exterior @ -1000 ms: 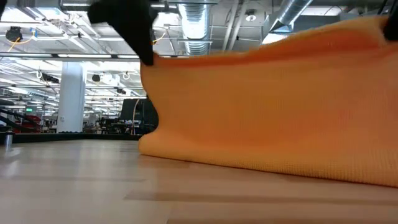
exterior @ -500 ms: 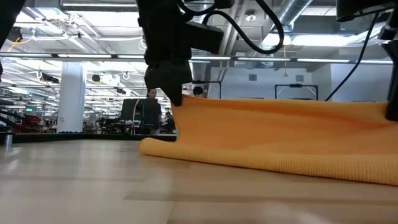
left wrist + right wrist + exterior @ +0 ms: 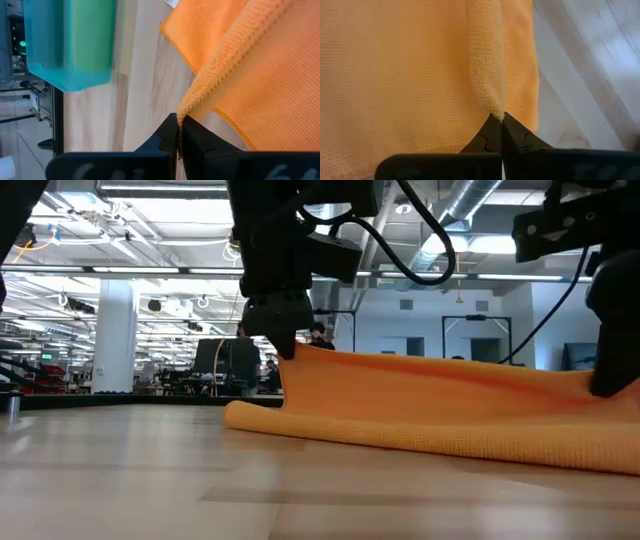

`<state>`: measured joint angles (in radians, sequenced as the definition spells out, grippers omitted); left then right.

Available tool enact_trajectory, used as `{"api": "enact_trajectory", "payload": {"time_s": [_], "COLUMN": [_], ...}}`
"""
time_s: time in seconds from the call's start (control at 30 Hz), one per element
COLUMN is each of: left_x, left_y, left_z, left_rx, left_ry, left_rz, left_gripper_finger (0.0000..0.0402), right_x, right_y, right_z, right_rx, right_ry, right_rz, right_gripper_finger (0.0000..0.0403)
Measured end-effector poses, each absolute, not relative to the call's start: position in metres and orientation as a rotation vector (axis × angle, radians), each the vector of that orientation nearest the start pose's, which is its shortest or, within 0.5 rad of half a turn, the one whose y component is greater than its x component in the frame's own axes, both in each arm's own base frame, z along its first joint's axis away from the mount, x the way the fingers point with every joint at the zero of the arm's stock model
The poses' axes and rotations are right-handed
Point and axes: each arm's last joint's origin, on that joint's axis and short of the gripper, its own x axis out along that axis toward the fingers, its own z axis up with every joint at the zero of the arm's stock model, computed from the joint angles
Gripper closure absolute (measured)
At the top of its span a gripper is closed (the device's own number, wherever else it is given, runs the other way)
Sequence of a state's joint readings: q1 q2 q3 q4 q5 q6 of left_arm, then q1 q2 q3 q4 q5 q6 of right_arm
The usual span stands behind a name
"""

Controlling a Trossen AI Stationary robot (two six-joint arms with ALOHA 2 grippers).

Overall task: Roll microfiber towels into tight, uniform cylinder then place into a basket
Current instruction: Fold the yellow microfiber towel

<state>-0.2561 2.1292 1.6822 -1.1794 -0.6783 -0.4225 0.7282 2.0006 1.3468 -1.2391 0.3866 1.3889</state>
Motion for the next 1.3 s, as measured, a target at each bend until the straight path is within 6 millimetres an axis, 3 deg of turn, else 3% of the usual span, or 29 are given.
{"api": "enact_trajectory", "payload": {"time_s": [0.17,0.4,0.57,0.73,1.0,1.17,1.3], "left_x": [0.394,0.393,0.385,0.372,0.362,0.360,0.364], "left_y": [-0.084,-0.082,-0.079,-0.081,-0.112,-0.135,-0.142], "left_z": [0.185,0.186,0.187,0.190,0.188,0.169,0.153], "left_rx": [0.408,0.535,0.590,0.592,0.533,0.515,0.507], "left_ry": [1.318,1.333,1.399,1.471,1.439,1.413,1.387], "left_rz": [0.621,0.599,0.620,0.691,0.667,0.502,0.367], "left_gripper_finger": [0.0384,0.0328,0.0297,0.0290,0.0297,0.0299,0.0300], "right_x": [0.256,0.254,0.256,0.257,0.259,0.258,0.258], "right_y": [0.206,0.197,0.194,0.192,0.190,0.190,0.190], "right_z": [0.148,0.138,0.137,0.137,0.137,0.137,0.141], "right_rx": [0.115,0.123,0.133,0.146,0.094,0.092,0.080], "right_ry": [1.314,1.339,1.349,1.361,1.392,1.393,1.401], "right_rz": [-0.839,-0.868,-0.874,-0.874,-0.833,-0.832,-0.849], "right_gripper_finger": [0.0394,0.0394,0.0394,0.0393,0.0357,0.0321,0.0287]}}
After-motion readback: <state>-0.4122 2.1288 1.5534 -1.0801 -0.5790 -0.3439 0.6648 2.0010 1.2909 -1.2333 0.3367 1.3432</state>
